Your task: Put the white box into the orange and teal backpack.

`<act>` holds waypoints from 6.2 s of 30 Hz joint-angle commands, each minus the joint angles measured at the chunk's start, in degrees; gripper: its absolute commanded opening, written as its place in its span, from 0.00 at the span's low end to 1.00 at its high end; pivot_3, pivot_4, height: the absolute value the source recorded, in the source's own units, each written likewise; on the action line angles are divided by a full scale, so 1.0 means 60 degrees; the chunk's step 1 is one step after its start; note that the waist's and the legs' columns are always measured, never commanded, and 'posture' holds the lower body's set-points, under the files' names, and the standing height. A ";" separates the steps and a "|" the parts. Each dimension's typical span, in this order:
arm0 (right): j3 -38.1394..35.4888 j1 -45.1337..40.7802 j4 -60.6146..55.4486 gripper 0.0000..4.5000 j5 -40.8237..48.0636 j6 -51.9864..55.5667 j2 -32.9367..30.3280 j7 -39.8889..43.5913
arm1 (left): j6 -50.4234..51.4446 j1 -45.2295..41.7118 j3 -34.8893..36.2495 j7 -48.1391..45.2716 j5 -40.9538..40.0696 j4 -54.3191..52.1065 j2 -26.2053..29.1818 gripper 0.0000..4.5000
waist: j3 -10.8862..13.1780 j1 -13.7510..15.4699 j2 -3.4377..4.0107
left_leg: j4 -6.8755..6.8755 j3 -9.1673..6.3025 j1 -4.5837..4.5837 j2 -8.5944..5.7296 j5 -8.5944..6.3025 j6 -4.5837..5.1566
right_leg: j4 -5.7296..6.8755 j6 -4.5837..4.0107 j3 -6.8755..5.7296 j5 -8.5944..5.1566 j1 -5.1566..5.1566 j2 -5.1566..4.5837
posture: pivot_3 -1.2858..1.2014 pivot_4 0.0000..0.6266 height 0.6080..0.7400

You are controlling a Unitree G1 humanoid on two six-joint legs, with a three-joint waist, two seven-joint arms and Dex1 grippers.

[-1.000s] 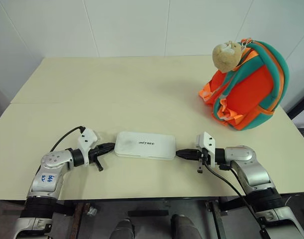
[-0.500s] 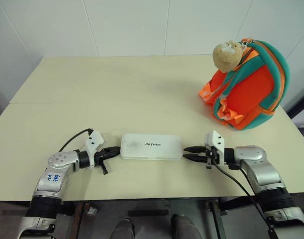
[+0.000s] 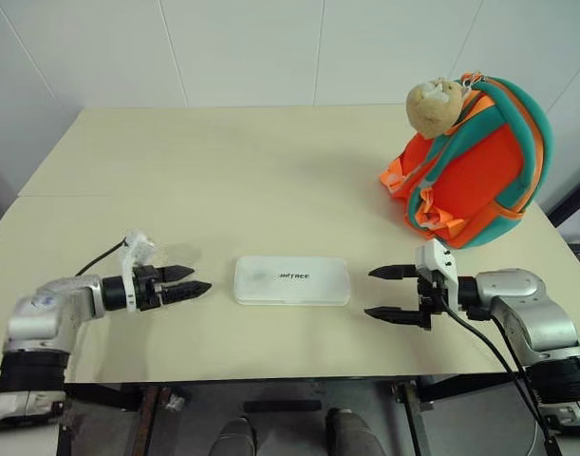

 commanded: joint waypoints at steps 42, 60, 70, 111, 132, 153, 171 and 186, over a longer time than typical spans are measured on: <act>0.0995 -0.0468 -0.0168 1.00 -0.0961 -0.0611 0.1229 -0.1276 | 0.6605 -0.1924 0.1419 0.2955 -0.1533 0.1607 -0.2716 0.86 | -0.0001 -0.0003 -0.0003 | 0.0010 -0.0002 0.0004 -0.0006 -0.0024 -0.0026 | 0.0025 0.0028 -0.0001 -0.0019 -0.0003 -0.0005 | 0.52 0.24 1.00; -0.1514 0.0274 -0.1991 1.00 -0.0328 0.0671 0.0945 -0.3962 | 0.5731 -0.2230 0.1993 0.3112 -0.1729 0.1626 -0.3001 0.31 | -0.0002 -0.0001 -0.0007 | 0.0012 -0.0004 -0.0002 -0.0007 -0.0022 -0.0030 | 0.0024 0.0028 0.0000 -0.0018 -0.0008 -0.0007 | 0.52 0.24 1.00; -0.2911 -0.1449 -0.1359 1.00 -0.0945 0.2392 0.0315 -0.6984 | 0.4818 -0.1560 0.1028 0.2539 -0.1529 0.1454 -0.2503 0.31 | -0.0002 -0.0018 -0.0007 | 0.0010 0.0004 0.0003 -0.0005 -0.0023 -0.0028 | 0.0020 0.0013 0.0003 -0.0018 -0.0011 -0.0006 | 0.52 0.24 1.00; -0.1038 -0.4967 0.1355 0.00 0.2404 0.2492 0.1969 -0.0240 | 0.1103 0.0483 0.3912 0.3810 -0.2734 -0.1005 -0.2228 0.31 | 0.0004 -0.0434 0.0002 | -0.0043 -0.0003 -0.0007 0.0004 -0.0025 -0.0039 | 0.0029 0.0033 0.0005 -0.0021 -0.0032 -0.0001 | 0.52 0.24 1.00; 0.0060 -0.3329 -0.0818 0.00 0.4082 0.5475 0.0108 0.0212 | 0.0606 0.2262 0.4904 0.3188 -0.5008 -0.4193 -0.1647 0.31 | 0.0009 -0.0013 -0.0006 | 0.0002 0.0014 -0.0037 0.0008 -0.0053 -0.0018 | -0.0046 0.0012 0.0002 -0.0021 -0.0031 -0.0002 | 0.52 0.24 1.00; 0.0370 -0.2869 -0.0750 0.00 0.3418 0.4938 0.0471 0.0291 | 0.0255 0.1355 0.3101 0.2488 -0.6589 -0.4395 0.0135 0.31 | 0.0009 -0.0007 -0.0007 | 0.0009 0.0015 -0.0040 0.0008 -0.0067 -0.0013 | -0.0050 0.0006 0.0002 -0.0025 -0.0028 0.0001 | 0.52 0.24 1.00; 0.0291 -0.2651 -0.0821 0.00 0.3350 0.4890 0.0579 0.0085 | -0.3905 -0.1390 -0.1120 -0.1851 -0.1127 -0.2704 0.1482 0.31 | 0.0009 0.0019 -0.0007 | 0.0001 0.0016 -0.0040 0.0009 -0.0069 -0.0009 | -0.0054 0.0015 -0.0001 -0.0023 -0.0026 0.0002 | 0.52 0.24 1.00; 0.0429 -0.2822 -0.0770 0.00 0.3164 0.4639 0.0982 -0.0009 | -0.4446 -0.5330 -0.3996 -0.1528 0.1415 0.0160 -0.3192 0.31 | 0.0010 -0.0006 -0.0008 | 0.0023 0.0006 -0.0091 0.0001 -0.0064 -0.0004 | -0.0042 0.0054 -0.0002 -0.0019 -0.0058 0.0002 | 0.52 0.24 1.00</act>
